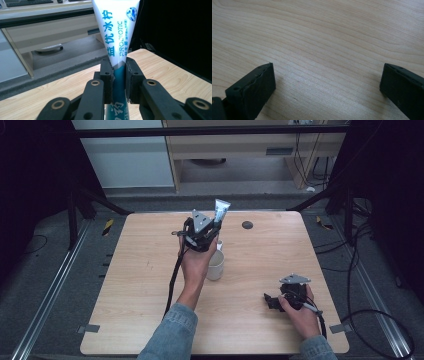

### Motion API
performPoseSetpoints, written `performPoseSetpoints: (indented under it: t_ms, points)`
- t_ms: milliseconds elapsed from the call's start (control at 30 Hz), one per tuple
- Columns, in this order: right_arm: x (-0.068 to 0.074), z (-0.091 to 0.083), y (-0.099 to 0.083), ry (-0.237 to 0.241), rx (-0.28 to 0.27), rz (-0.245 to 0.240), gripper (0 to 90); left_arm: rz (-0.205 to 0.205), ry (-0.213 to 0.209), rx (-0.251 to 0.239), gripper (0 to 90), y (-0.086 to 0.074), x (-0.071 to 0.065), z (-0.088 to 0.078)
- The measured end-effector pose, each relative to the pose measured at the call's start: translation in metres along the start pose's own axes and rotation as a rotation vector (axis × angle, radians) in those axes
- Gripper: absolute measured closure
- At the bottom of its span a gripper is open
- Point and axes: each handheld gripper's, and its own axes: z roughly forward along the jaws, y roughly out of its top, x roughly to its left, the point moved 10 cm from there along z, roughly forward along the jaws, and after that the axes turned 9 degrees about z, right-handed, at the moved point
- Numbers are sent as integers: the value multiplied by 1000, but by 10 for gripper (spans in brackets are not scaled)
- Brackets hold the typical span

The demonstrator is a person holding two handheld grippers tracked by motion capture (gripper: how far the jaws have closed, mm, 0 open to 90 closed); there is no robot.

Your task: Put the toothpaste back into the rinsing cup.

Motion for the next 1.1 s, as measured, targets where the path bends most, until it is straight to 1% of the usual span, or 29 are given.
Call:
performPoseSetpoints:
  t_ms: [67, 100, 133, 233, 267, 300, 333, 367, 400, 467, 500, 533, 567, 600, 733, 833, 967, 1100]
  points:
    - [0, 0, 0, 1, 0, 0, 4, -29, -13, -14, 784, -2, 1, 1]
    - [0, 0, 0, 1, -1, 0, 4, -32, -13, -19, 784, -4, 1, 2]
    - [0, 0, 0, 1, -1, 0, 4, -19, -11, -12, 784, -9, 0, 4]
    - [0, 0, 0, 1, -1, 1, 4, -10, -2, -14, 784, -12, 1, 5]
    - [0, 0, 0, 1, -1, 0, 4, -14, 0, -17, 784, -14, 2, 5]
    - [0, 0, 0, 1, -1, 0, 4, -26, -5, -14, 784, -20, 2, 6]
    - [0, 0, 0, 1, -1, 0, 4, -26, -5, -14, 784, -20, 2, 6]
    - [0, 0, 0, 1, -2, -2, 4, -33, -10, -11, 784, -26, 1, 7]
    - [0, 0, 0, 1, -2, -2, 4, -33, -10, -11, 784, -26, 1, 7]
    - [0, 0, 0, 1, -2, -2, 4, -32, -15, -6, 784, -31, -2, 9]
    - [0, 0, 0, 1, -2, -2, 4, -36, -29, 2, 784, -37, -5, 12]
    - [0, 0, 0, 1, -2, -2, 4, -36, -29, 2, 783, -37, -5, 12]
    - [0, 0, 0, 1, -3, -2, 4, -43, -36, 9, 783, -43, -7, 14]
    - [0, 0, 0, 1, -3, -2, 4, -43, -36, 9, 784, -43, -7, 14]
    - [0, 0, 0, 2, -2, 1, 4, -48, -39, 27, 783, -55, -11, 18]
    - [0, 0, 0, 0, -2, -2, 4, -50, -39, 30, 783, -58, -13, 19]
    - [0, 0, 0, 0, -3, -2, 4, -44, -48, 39, 783, -64, -17, 21]
    - [0, 0, 0, 0, -3, -2, 4, -45, -47, 39, 783, -66, -19, 22]
